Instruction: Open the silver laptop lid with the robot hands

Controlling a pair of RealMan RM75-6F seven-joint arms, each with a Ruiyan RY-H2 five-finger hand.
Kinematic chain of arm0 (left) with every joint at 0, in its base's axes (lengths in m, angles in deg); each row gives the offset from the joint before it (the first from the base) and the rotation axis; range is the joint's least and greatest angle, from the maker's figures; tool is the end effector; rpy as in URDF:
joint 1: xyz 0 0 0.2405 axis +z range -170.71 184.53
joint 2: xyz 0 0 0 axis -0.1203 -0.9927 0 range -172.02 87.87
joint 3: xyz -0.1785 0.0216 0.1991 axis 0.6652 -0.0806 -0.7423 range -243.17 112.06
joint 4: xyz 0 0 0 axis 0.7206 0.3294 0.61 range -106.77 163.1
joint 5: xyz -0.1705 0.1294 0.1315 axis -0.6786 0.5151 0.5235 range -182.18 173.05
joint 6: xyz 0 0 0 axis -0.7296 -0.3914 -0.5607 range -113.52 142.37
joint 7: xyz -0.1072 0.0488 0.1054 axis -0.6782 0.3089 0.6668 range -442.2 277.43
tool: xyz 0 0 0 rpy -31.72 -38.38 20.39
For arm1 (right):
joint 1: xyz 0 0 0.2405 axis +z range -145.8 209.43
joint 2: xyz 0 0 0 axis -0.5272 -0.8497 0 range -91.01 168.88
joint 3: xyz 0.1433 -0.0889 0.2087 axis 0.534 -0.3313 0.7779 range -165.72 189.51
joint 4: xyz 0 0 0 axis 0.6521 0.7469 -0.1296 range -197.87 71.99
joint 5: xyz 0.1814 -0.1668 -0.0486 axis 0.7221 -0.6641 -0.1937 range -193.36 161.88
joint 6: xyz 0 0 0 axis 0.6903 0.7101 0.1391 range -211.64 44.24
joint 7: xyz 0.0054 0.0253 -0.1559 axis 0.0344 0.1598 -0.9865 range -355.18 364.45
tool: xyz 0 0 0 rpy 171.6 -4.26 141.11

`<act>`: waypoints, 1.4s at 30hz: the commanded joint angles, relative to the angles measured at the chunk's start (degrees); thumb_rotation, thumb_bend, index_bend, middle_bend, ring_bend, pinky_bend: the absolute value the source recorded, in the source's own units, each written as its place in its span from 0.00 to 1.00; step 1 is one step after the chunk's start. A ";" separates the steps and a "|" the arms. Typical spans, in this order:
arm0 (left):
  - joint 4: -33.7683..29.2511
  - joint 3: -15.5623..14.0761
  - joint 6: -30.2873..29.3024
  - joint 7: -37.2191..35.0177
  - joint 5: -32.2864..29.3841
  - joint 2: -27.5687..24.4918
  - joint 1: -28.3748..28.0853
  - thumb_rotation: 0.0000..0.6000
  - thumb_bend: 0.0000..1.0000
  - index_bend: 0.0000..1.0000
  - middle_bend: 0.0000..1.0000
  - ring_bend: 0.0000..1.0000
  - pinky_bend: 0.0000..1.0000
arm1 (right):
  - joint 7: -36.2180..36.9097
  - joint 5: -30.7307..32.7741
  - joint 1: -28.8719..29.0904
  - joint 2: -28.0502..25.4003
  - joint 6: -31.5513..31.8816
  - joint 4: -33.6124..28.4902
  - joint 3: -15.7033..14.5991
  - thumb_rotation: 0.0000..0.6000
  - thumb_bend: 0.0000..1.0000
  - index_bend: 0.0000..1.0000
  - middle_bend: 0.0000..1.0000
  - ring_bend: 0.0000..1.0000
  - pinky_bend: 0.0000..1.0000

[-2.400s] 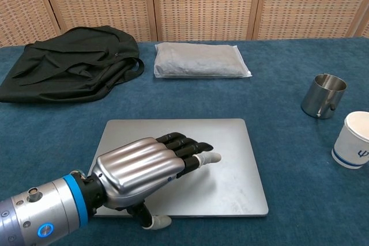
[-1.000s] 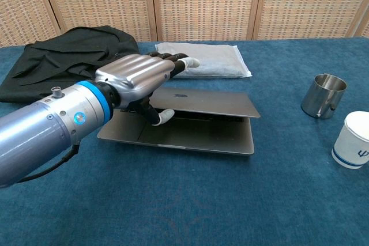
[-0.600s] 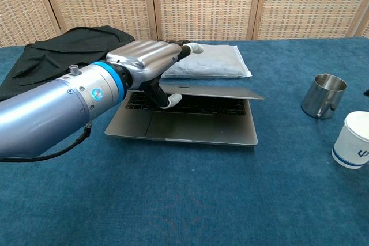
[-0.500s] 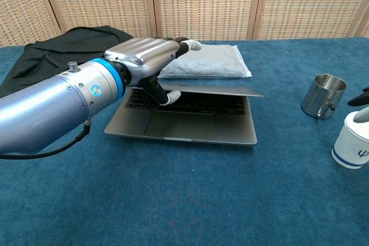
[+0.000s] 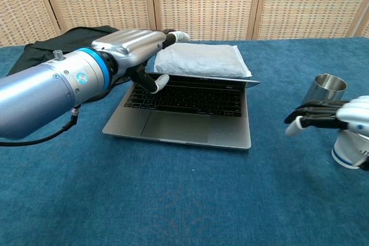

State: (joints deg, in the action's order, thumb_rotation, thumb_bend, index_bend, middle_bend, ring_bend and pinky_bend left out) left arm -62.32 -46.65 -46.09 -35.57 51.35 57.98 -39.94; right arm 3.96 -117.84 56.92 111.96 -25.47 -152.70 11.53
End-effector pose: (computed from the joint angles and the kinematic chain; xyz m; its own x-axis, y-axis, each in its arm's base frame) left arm -0.0413 0.3578 -0.0900 0.5148 0.1181 0.8492 0.7964 -0.4325 -0.4227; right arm -0.2430 -0.2565 -0.0097 0.5521 -0.3132 0.7727 -0.7508 -0.5898 0.2974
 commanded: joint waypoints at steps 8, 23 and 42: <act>0.36 -0.82 0.26 -3.62 0.49 -2.59 -0.29 1.00 0.54 0.00 0.00 0.00 0.00 | -12.27 10.29 4.86 7.41 -9.61 -0.59 3.85 1.00 1.00 0.16 0.10 0.04 0.14; 0.65 -1.60 0.92 -8.55 0.23 -5.02 -0.86 1.00 0.54 0.00 0.00 0.00 0.00 | -25.36 21.24 9.40 12.81 -14.17 -1.33 6.60 1.00 1.00 0.12 0.08 0.04 0.14; 2.36 -2.94 1.12 -12.14 0.64 -6.84 -2.16 1.00 0.54 0.00 0.00 0.00 0.00 | -32.76 31.67 13.97 15.37 -16.35 -0.88 4.65 1.00 1.00 0.12 0.08 0.04 0.14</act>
State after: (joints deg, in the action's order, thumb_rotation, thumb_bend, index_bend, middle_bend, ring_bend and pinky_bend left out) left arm -60.00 -49.56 -44.96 -47.68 51.95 51.19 -42.07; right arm -28.70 -86.34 70.78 127.36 -41.82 -153.50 16.31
